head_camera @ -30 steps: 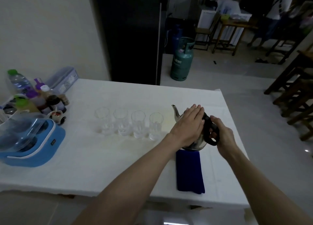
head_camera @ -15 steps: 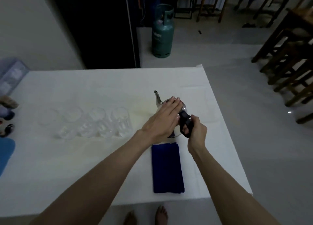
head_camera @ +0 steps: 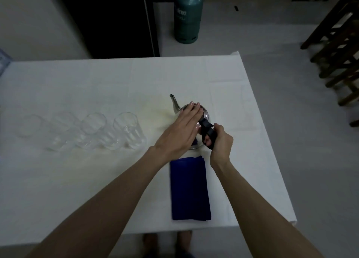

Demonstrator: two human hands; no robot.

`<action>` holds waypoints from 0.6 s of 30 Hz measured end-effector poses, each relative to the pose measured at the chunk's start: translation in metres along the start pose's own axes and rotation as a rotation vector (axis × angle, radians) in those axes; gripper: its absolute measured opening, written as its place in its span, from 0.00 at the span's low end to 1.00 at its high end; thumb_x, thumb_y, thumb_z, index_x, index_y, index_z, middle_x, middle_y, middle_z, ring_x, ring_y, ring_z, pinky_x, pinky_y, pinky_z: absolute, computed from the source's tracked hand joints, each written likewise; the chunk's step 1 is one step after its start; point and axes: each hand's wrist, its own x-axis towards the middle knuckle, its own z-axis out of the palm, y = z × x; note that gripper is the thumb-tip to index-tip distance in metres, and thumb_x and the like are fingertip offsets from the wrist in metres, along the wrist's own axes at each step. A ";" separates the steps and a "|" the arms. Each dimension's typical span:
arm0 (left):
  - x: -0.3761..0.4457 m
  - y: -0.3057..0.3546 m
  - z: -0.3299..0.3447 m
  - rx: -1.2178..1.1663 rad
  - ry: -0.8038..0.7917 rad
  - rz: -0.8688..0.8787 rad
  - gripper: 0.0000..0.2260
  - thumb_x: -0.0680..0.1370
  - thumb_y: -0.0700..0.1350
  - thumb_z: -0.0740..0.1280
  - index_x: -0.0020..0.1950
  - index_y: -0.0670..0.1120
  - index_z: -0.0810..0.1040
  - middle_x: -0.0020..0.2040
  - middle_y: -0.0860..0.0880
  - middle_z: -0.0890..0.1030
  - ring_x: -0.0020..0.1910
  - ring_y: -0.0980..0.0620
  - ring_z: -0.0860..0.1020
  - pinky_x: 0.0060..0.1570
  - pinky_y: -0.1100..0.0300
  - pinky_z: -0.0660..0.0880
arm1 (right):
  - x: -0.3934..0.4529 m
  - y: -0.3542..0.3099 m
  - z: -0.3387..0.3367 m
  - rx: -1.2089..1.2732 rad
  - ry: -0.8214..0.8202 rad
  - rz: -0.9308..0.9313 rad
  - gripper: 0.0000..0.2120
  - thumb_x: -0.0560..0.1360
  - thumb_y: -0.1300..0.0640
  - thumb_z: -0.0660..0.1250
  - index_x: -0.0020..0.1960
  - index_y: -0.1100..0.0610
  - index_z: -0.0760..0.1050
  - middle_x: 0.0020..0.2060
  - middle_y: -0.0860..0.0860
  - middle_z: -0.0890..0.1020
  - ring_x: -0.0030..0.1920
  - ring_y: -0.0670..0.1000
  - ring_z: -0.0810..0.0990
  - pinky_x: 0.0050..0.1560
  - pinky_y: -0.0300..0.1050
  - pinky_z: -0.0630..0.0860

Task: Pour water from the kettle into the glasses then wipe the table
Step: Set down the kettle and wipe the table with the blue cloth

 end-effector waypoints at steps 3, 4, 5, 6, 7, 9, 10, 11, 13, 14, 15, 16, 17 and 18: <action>-0.001 -0.003 0.005 0.060 0.004 0.027 0.22 0.84 0.45 0.48 0.77 0.37 0.57 0.78 0.41 0.57 0.78 0.47 0.50 0.77 0.51 0.52 | 0.001 0.001 0.000 0.007 -0.006 -0.006 0.17 0.77 0.57 0.62 0.31 0.59 0.69 0.25 0.55 0.73 0.25 0.51 0.68 0.29 0.42 0.68; -0.001 -0.003 0.006 0.070 0.000 0.028 0.23 0.84 0.45 0.48 0.77 0.37 0.56 0.78 0.41 0.57 0.78 0.46 0.50 0.76 0.49 0.54 | 0.001 0.001 0.000 0.005 -0.006 -0.007 0.17 0.77 0.56 0.62 0.31 0.59 0.69 0.25 0.55 0.73 0.25 0.51 0.68 0.29 0.42 0.68; -0.001 -0.004 0.006 0.078 -0.006 0.027 0.23 0.84 0.45 0.47 0.77 0.37 0.56 0.78 0.41 0.57 0.78 0.46 0.50 0.76 0.48 0.55 | 0.002 0.002 -0.001 0.004 -0.005 -0.010 0.17 0.78 0.56 0.62 0.31 0.59 0.69 0.26 0.56 0.74 0.25 0.51 0.69 0.30 0.42 0.68; -0.001 -0.004 0.007 0.090 -0.011 0.029 0.23 0.84 0.45 0.47 0.77 0.37 0.56 0.78 0.41 0.57 0.78 0.46 0.51 0.76 0.48 0.55 | 0.002 0.002 -0.001 0.005 -0.004 -0.013 0.17 0.78 0.55 0.62 0.31 0.59 0.69 0.27 0.57 0.74 0.25 0.52 0.69 0.30 0.41 0.69; -0.002 -0.005 0.007 0.102 -0.015 0.031 0.23 0.83 0.46 0.47 0.77 0.37 0.56 0.78 0.41 0.57 0.78 0.45 0.51 0.75 0.47 0.55 | 0.002 0.003 0.000 0.008 -0.001 -0.014 0.17 0.78 0.55 0.62 0.31 0.58 0.69 0.28 0.57 0.75 0.26 0.52 0.69 0.30 0.41 0.69; -0.002 -0.005 0.007 0.126 -0.022 0.031 0.23 0.83 0.45 0.49 0.77 0.37 0.56 0.78 0.41 0.58 0.78 0.44 0.52 0.76 0.46 0.55 | 0.001 0.003 0.001 0.014 0.012 -0.025 0.18 0.78 0.55 0.63 0.30 0.58 0.69 0.27 0.55 0.75 0.27 0.51 0.69 0.31 0.41 0.70; -0.002 -0.005 0.007 0.146 -0.024 0.030 0.23 0.83 0.45 0.50 0.77 0.38 0.56 0.78 0.41 0.58 0.78 0.44 0.51 0.76 0.46 0.53 | -0.001 0.003 0.001 -0.006 0.019 -0.046 0.20 0.79 0.55 0.63 0.29 0.57 0.70 0.25 0.53 0.74 0.27 0.50 0.70 0.32 0.40 0.71; -0.003 -0.005 0.007 0.169 -0.023 0.027 0.24 0.83 0.46 0.50 0.77 0.38 0.56 0.78 0.41 0.57 0.78 0.44 0.51 0.76 0.47 0.52 | -0.003 0.004 0.001 -0.045 0.026 -0.080 0.21 0.79 0.55 0.63 0.29 0.57 0.72 0.24 0.51 0.75 0.27 0.49 0.71 0.33 0.39 0.72; -0.004 -0.004 0.007 0.212 -0.019 0.017 0.24 0.82 0.46 0.51 0.78 0.38 0.55 0.79 0.41 0.55 0.79 0.43 0.48 0.76 0.48 0.49 | -0.007 0.007 -0.002 -0.140 0.038 -0.157 0.20 0.81 0.54 0.62 0.31 0.59 0.73 0.26 0.48 0.75 0.28 0.45 0.72 0.34 0.35 0.72; -0.005 -0.003 0.007 0.233 -0.020 0.011 0.25 0.82 0.45 0.52 0.78 0.39 0.53 0.79 0.41 0.53 0.79 0.43 0.47 0.76 0.47 0.49 | -0.009 0.009 -0.005 -0.177 0.042 -0.191 0.20 0.81 0.52 0.61 0.33 0.59 0.73 0.28 0.48 0.75 0.30 0.44 0.72 0.35 0.35 0.72; -0.007 -0.002 0.007 0.255 -0.022 0.006 0.26 0.82 0.44 0.54 0.78 0.39 0.52 0.79 0.41 0.51 0.79 0.43 0.45 0.77 0.47 0.49 | -0.009 0.012 -0.009 -0.218 0.049 -0.229 0.19 0.81 0.51 0.61 0.35 0.58 0.72 0.31 0.49 0.75 0.32 0.44 0.71 0.38 0.37 0.72; -0.009 0.000 0.007 0.271 -0.023 -0.001 0.28 0.81 0.43 0.56 0.78 0.39 0.50 0.79 0.41 0.50 0.79 0.43 0.44 0.77 0.46 0.49 | -0.009 0.015 -0.013 -0.271 0.062 -0.271 0.17 0.81 0.49 0.61 0.37 0.57 0.72 0.35 0.49 0.76 0.36 0.46 0.72 0.41 0.41 0.72; -0.012 0.001 0.008 0.270 -0.020 -0.011 0.29 0.80 0.42 0.57 0.78 0.39 0.49 0.80 0.41 0.49 0.79 0.42 0.44 0.76 0.46 0.49 | -0.010 0.018 -0.017 -0.332 0.080 -0.318 0.14 0.81 0.48 0.60 0.41 0.55 0.73 0.39 0.49 0.78 0.40 0.48 0.75 0.45 0.45 0.74; -0.017 0.003 0.009 0.253 -0.013 -0.028 0.30 0.79 0.40 0.58 0.78 0.39 0.49 0.80 0.41 0.48 0.79 0.43 0.44 0.76 0.45 0.50 | -0.013 0.021 -0.022 -0.383 0.104 -0.370 0.11 0.80 0.48 0.60 0.45 0.53 0.73 0.44 0.49 0.79 0.46 0.49 0.77 0.49 0.49 0.76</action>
